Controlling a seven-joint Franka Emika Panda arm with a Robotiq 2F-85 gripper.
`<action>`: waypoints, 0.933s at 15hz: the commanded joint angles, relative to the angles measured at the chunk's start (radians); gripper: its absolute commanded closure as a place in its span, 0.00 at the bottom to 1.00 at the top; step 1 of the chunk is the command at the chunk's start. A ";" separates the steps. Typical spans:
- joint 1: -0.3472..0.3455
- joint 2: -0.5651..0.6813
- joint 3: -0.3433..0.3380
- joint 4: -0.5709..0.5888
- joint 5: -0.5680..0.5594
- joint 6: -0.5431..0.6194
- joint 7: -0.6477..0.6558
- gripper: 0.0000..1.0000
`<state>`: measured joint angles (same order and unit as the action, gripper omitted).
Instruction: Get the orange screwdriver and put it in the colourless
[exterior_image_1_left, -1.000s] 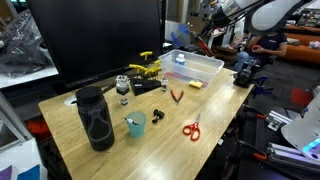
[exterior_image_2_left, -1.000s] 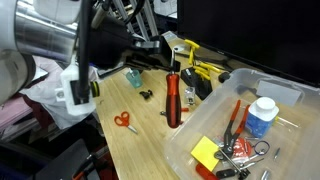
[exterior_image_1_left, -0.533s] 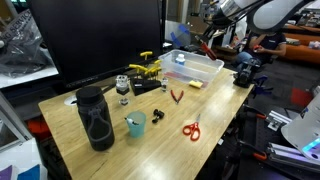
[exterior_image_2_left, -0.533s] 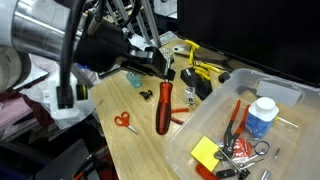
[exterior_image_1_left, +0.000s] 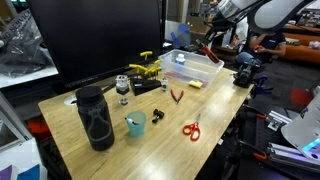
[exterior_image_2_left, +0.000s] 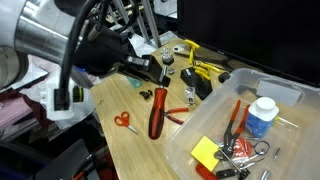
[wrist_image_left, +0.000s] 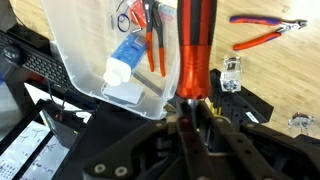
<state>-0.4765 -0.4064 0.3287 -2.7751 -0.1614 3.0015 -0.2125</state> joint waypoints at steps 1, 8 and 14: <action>0.000 0.000 0.000 0.000 0.000 0.000 0.000 0.88; 0.000 0.000 0.000 0.000 0.000 -0.001 0.000 0.88; -0.017 0.006 0.007 0.001 -0.012 0.009 0.002 0.97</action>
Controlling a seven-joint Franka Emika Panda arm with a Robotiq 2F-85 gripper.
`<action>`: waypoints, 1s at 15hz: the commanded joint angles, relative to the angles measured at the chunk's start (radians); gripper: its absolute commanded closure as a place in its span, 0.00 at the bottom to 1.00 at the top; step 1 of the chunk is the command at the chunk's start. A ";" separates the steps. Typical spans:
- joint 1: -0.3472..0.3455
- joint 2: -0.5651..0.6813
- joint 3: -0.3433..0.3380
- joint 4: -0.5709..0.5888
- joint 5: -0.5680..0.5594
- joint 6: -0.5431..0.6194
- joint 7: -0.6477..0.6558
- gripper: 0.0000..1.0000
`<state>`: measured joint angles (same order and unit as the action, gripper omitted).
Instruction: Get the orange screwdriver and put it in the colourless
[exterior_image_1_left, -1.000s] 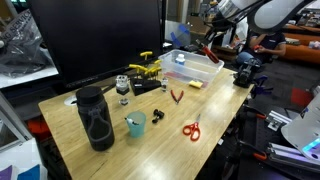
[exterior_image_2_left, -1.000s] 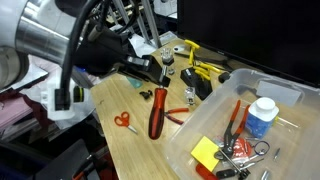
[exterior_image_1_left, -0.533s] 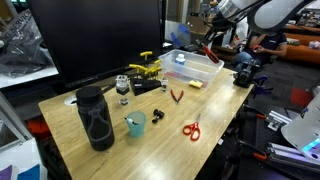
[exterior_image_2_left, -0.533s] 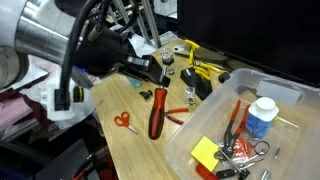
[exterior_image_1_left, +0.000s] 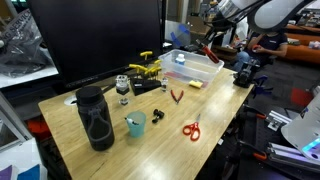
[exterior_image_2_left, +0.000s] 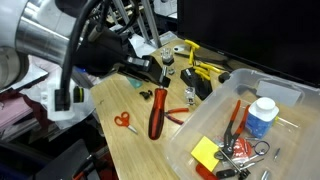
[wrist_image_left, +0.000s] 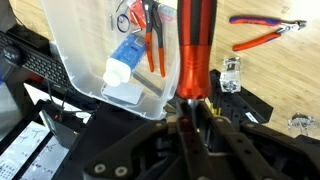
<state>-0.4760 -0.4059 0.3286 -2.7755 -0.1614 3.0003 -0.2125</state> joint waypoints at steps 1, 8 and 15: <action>-0.042 0.007 0.023 0.004 -0.025 0.015 0.014 0.97; -0.174 0.060 0.086 0.040 -0.083 0.082 0.057 0.97; -0.425 0.163 0.257 0.114 -0.180 0.187 0.105 0.97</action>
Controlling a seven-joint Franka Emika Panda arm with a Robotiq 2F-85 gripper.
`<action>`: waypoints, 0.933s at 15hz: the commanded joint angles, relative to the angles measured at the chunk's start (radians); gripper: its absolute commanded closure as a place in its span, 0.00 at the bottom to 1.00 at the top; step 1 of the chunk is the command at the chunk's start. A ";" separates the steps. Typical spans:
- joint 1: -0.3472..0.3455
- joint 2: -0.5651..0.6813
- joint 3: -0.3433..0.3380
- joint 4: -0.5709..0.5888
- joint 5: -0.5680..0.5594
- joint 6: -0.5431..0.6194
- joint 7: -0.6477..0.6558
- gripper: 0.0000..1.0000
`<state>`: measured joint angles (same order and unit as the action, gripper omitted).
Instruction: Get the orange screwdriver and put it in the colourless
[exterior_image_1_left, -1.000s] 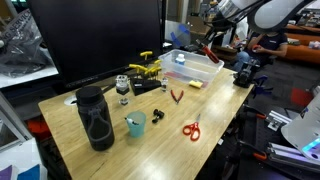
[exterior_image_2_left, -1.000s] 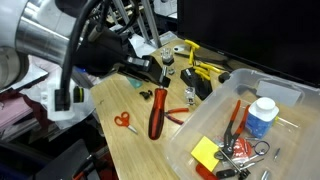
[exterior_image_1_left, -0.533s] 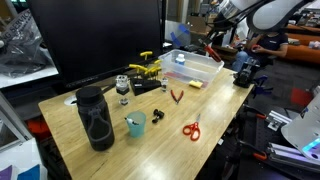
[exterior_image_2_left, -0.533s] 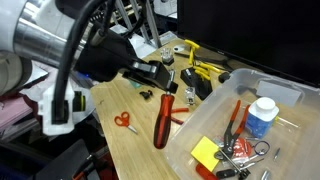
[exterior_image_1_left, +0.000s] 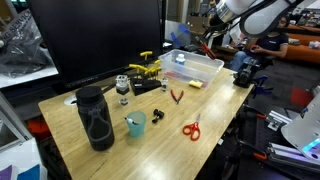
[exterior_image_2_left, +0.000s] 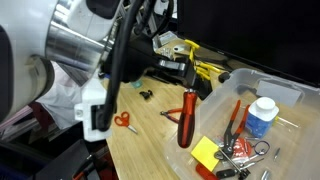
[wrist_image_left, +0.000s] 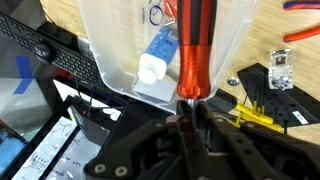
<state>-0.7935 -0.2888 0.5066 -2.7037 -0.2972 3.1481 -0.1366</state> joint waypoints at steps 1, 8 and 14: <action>-0.140 0.056 0.104 0.052 -0.052 0.040 0.033 0.97; -0.324 0.132 0.271 0.114 -0.064 0.035 0.052 0.97; -0.465 0.168 0.409 0.145 -0.087 0.006 0.071 0.97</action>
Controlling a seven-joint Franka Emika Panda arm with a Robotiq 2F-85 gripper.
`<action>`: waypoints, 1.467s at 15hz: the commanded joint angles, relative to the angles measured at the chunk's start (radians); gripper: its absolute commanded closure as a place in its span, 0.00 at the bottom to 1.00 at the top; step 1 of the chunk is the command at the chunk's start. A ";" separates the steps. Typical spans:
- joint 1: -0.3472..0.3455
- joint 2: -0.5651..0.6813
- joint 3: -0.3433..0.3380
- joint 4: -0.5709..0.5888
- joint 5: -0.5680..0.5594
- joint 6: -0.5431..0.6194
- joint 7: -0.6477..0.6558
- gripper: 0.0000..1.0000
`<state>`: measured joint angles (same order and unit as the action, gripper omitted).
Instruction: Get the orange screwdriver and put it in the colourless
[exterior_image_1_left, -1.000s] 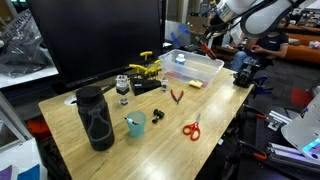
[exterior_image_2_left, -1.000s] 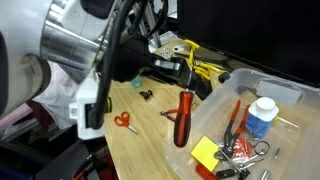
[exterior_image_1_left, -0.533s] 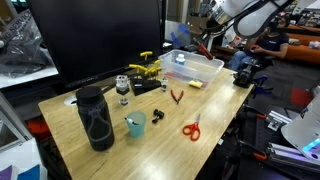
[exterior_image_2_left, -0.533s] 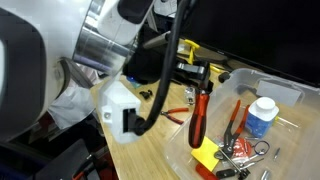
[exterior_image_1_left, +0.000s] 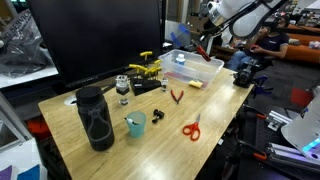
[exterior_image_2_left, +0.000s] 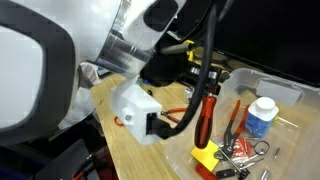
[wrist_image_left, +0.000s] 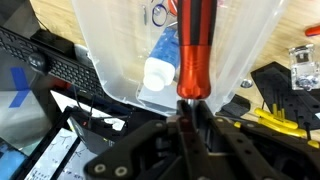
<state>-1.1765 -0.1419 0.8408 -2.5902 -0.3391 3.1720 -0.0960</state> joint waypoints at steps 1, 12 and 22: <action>-0.105 0.023 0.098 0.035 -0.053 -0.024 0.036 0.97; -0.387 0.039 0.370 0.056 -0.150 -0.096 0.126 0.97; -0.678 0.029 0.685 0.055 -0.154 -0.129 0.166 0.97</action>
<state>-1.7549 -0.1222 1.4301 -2.5526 -0.4795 3.0623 0.0597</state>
